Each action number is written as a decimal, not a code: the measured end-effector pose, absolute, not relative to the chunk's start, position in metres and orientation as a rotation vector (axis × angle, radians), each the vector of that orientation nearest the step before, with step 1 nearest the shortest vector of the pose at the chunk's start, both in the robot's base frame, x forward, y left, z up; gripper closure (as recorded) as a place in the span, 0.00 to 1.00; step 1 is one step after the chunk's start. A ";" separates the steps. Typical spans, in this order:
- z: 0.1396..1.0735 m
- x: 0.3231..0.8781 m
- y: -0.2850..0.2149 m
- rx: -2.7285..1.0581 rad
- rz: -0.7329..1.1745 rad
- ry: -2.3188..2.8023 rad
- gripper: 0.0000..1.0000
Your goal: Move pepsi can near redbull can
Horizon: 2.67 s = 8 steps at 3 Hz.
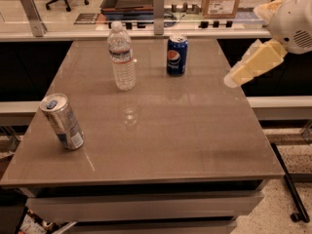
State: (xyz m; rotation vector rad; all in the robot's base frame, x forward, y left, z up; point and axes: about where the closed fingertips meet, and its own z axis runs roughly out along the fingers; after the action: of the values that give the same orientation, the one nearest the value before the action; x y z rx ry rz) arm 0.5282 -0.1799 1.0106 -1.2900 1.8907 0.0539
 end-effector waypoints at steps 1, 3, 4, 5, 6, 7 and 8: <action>0.997 0.565 -0.164 -1.188 0.179 1.799 0.00; 0.959 0.622 -0.139 -1.059 0.370 1.700 0.00; 0.944 0.650 -0.139 -0.998 0.414 1.694 0.00; 0.934 0.682 -0.138 -0.931 0.464 1.690 0.00; 0.926 0.722 -0.129 -0.881 0.521 1.704 0.00; 0.926 0.723 -0.129 -0.879 0.523 1.703 0.00; 0.921 0.730 -0.130 -0.828 0.543 1.700 0.00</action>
Offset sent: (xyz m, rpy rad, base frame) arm 0.1081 0.0442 -0.0637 0.4561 -0.0588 0.0419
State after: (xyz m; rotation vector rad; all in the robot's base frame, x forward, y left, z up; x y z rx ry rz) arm 0.7303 -0.1296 0.9211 -0.8280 1.6998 0.5428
